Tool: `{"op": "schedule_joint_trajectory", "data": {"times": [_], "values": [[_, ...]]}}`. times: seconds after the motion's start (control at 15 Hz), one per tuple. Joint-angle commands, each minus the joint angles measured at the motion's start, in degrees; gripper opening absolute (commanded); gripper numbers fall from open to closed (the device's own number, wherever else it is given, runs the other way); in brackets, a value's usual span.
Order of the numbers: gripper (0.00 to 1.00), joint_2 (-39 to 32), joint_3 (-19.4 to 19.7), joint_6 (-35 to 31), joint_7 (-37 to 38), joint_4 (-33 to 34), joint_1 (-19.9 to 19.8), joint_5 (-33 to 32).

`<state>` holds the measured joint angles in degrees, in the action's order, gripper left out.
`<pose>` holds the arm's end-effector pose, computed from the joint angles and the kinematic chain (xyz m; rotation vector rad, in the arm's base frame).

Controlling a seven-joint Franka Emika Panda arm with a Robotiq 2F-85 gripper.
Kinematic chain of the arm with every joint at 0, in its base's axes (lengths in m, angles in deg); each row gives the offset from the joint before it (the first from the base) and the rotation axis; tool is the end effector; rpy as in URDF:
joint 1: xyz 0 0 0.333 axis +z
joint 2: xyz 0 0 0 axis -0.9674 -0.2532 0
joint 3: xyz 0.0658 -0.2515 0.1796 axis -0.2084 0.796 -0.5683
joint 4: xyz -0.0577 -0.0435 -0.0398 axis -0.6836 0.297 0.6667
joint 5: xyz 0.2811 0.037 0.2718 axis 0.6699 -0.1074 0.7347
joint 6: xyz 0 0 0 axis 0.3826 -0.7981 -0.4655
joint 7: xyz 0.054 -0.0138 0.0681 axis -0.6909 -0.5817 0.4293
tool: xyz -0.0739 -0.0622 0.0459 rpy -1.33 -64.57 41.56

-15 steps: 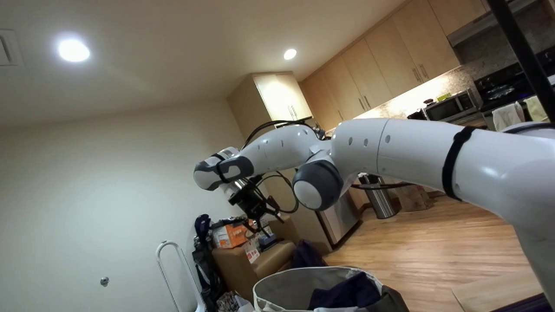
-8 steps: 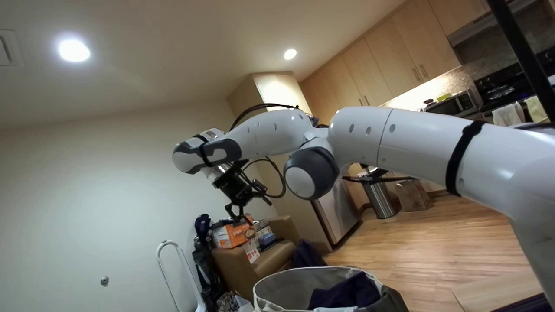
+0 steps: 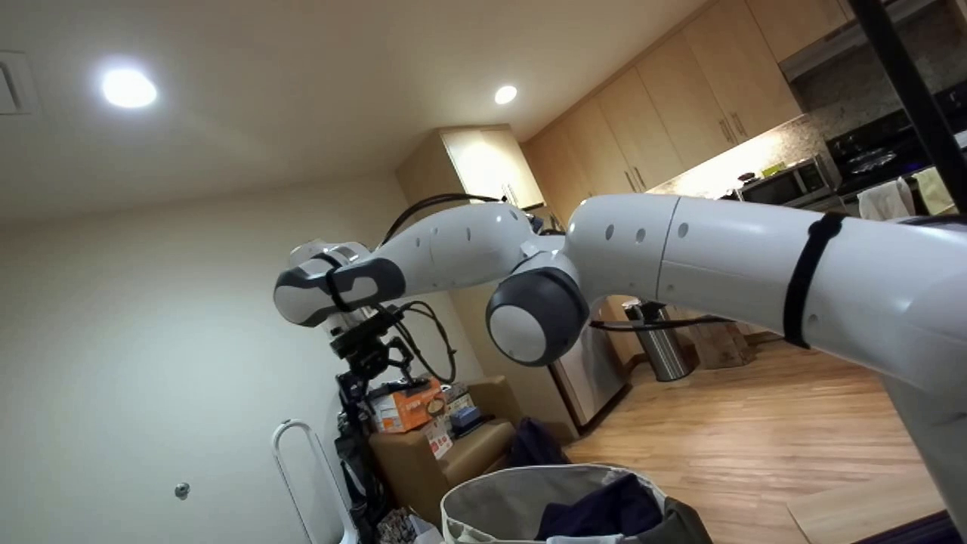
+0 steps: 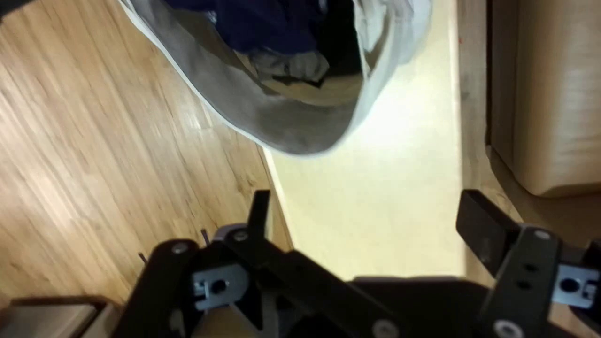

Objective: Put the vest on the couch in the bag

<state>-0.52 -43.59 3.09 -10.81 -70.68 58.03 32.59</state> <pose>0.7052 -0.2799 0.5185 2.7096 -1.1028 0.1467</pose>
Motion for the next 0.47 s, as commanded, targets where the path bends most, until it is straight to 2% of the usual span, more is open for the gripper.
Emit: {"op": "schedule_joint_trajectory", "data": {"times": [0.0, 0.13, 0.2, 0.27, 0.4], "values": [[1.0, -1.5, -2.13, -10.26, 1.23, -0.02, 2.31, 1.07], [1.0, -0.22, -5.15, -4.62, 0.18, -3.0, 2.68, 4.29], [1.0, -1.49, -6.48, -3.49, -0.16, -1.61, 2.51, 5.61], [1.0, -1.42, -4.18, -5.56, 0.7, -1.25, 3.3, 3.02], [1.0, -1.92, -5.66, -4.68, 0.69, -1.37, 3.32, 3.78]]}}
